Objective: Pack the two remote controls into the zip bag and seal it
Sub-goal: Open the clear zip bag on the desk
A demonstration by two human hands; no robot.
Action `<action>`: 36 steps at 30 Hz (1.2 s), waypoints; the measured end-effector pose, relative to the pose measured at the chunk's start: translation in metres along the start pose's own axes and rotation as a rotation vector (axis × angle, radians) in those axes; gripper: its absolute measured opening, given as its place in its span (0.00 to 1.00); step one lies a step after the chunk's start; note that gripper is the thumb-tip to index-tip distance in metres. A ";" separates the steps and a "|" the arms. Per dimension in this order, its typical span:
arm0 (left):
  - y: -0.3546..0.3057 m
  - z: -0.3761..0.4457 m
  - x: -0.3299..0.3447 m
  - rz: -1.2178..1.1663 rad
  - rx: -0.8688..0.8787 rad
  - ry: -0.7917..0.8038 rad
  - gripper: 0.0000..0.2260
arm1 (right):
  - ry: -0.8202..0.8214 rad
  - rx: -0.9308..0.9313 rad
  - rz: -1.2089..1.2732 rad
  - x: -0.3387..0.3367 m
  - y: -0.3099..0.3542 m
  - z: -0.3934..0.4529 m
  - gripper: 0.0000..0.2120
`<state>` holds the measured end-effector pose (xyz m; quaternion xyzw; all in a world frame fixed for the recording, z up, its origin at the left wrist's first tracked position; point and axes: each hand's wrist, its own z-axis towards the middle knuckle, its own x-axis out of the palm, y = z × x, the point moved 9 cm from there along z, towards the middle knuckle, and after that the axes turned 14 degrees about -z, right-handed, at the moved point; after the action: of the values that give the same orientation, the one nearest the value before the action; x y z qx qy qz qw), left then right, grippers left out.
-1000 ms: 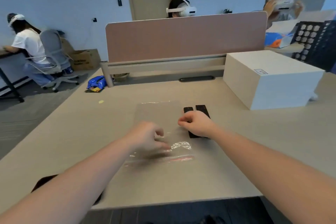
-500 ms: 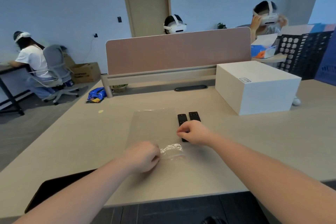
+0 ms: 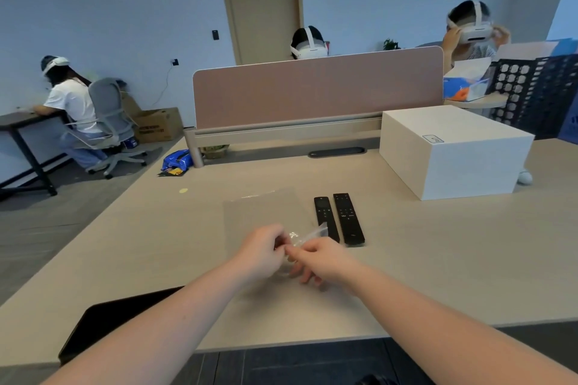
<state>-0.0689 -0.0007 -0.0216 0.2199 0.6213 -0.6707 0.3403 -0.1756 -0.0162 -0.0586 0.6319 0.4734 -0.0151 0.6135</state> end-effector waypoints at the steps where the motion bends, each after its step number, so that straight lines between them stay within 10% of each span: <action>1: 0.000 -0.001 0.000 -0.030 0.001 0.008 0.08 | -0.008 0.005 0.068 0.001 0.002 0.002 0.18; 13: 0.016 0.000 -0.009 -0.066 -0.074 -0.070 0.17 | -0.264 -0.042 -0.082 -0.012 0.014 0.021 0.16; 19: 0.017 0.004 -0.072 0.025 -0.093 -0.337 0.05 | -0.338 0.114 -0.011 -0.033 -0.020 0.021 0.12; 31: -0.026 0.021 -0.057 0.235 0.067 -0.229 0.02 | -0.461 0.131 0.020 -0.046 -0.026 0.025 0.12; 36: -0.002 0.019 -0.041 0.270 -0.162 -0.246 0.19 | -0.470 0.084 -0.001 -0.045 -0.021 0.030 0.15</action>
<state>-0.0403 -0.0120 0.0121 0.1897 0.5916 -0.5887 0.5172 -0.1965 -0.0702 -0.0553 0.6358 0.3169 -0.1817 0.6799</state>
